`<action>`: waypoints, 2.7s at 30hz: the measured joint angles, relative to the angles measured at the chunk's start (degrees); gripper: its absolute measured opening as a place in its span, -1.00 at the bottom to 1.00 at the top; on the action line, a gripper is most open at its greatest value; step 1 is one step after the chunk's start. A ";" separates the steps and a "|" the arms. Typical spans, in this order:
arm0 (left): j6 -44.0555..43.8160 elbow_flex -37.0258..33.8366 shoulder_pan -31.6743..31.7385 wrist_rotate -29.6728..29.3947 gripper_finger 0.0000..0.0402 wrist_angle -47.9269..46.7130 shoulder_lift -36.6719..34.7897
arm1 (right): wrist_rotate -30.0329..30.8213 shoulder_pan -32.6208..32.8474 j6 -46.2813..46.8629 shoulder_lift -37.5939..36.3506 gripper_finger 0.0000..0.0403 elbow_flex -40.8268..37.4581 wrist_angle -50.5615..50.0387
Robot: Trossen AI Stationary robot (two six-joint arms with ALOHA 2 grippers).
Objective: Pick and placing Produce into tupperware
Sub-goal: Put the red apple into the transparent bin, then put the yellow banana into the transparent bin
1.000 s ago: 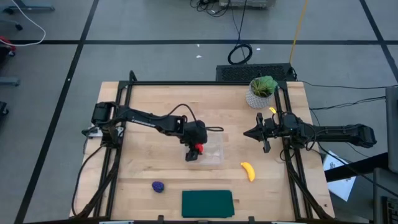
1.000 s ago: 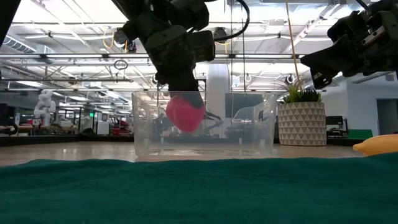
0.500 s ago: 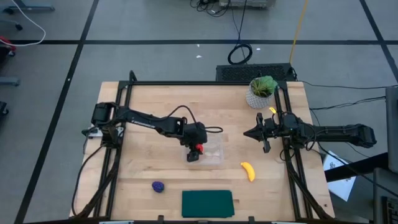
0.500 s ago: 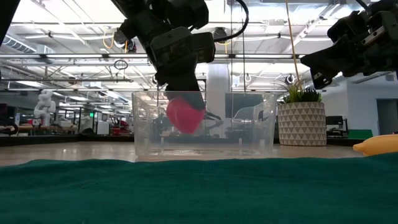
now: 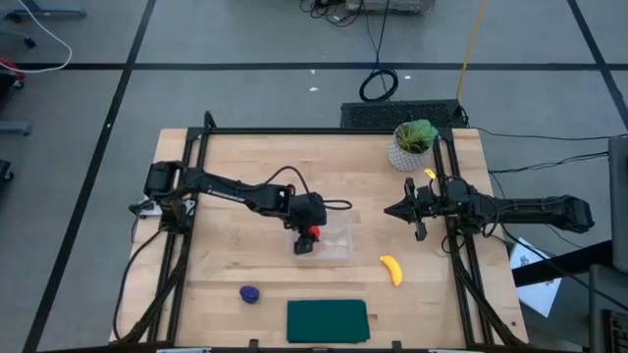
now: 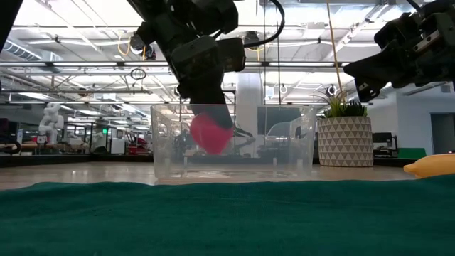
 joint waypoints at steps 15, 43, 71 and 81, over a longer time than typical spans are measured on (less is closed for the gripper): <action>2.54 -0.02 -1.31 -1.44 0.26 0.70 -0.02 | -0.02 0.00 -0.01 0.00 -1.00 0.00 -0.14; 4.33 -0.04 -0.33 0.23 0.26 0.35 3.10 | -0.02 -0.02 -0.02 0.35 -1.00 -0.01 -0.17; 6.24 -0.26 -0.34 0.72 0.26 1.74 5.75 | 0.00 -0.02 -0.02 0.85 -1.00 0.00 -0.56; 7.53 1.20 -1.10 0.84 0.28 1.29 5.07 | 0.00 -0.02 -0.02 0.85 -1.00 0.00 -0.56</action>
